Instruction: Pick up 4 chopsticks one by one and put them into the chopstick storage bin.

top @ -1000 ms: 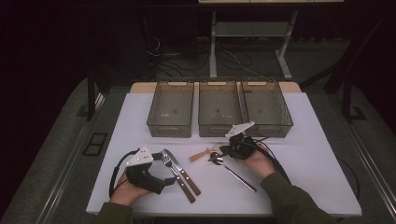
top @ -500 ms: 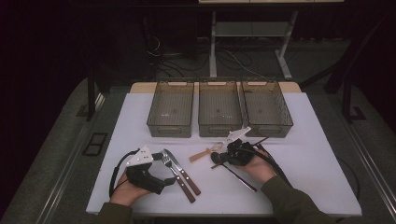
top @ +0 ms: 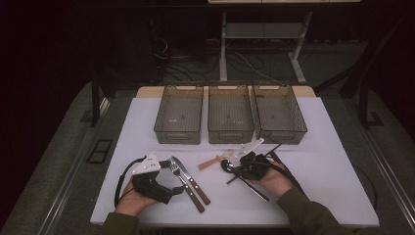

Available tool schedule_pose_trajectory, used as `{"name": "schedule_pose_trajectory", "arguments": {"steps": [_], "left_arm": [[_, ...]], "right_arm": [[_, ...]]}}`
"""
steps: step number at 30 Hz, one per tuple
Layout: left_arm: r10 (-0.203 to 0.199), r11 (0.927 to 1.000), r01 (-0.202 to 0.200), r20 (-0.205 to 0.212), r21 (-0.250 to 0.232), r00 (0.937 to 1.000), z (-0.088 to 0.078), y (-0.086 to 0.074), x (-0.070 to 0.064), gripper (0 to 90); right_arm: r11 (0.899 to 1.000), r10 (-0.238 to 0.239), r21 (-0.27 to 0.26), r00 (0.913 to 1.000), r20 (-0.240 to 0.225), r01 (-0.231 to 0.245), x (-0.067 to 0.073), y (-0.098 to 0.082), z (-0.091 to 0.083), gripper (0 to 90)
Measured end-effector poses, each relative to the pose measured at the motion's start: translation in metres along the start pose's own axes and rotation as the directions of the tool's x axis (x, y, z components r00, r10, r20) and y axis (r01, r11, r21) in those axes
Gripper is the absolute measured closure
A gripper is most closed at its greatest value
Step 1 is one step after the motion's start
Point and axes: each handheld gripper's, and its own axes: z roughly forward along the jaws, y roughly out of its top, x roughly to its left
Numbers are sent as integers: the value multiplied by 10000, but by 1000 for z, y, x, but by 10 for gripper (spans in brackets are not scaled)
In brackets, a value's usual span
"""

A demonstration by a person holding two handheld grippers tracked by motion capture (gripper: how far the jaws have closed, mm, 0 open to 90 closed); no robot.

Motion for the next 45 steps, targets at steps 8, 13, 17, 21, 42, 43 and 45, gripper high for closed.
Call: {"name": "schedule_pose_trajectory", "arguments": {"steps": [8,13,17,21,42,43,45], "left_arm": [[25,10000,-25,-10,18,10000,0,0,0,0],[21,10000,-21,-9,10,10000,0,0,0,0],[32,10000,-32,-10,25,10000,0,0,-1,0],[42,10000,-42,-9,56,10000,0,0,-1,0],[42,10000,-42,11,36,10000,1,0,-1,0],[31,10000,-31,16,27,10000,2,0,-1,0],[31,10000,-31,18,38,10000,2,0,-1,0]], "right_arm": [[9998,-138,172,9998,-154,140,7,-11,-9,899],[9996,-153,229,9994,-317,161,12,-20,-14,899],[9993,-246,277,9994,-250,253,14,-27,-19,899],[9993,-170,338,9995,-261,179,15,-34,-24,899],[9987,337,392,9994,16,-337,6,-69,-51,899],[9985,355,418,9994,56,-357,5,-71,-53,899],[9981,427,429,9990,114,-432,3,-75,-55,899]]}}
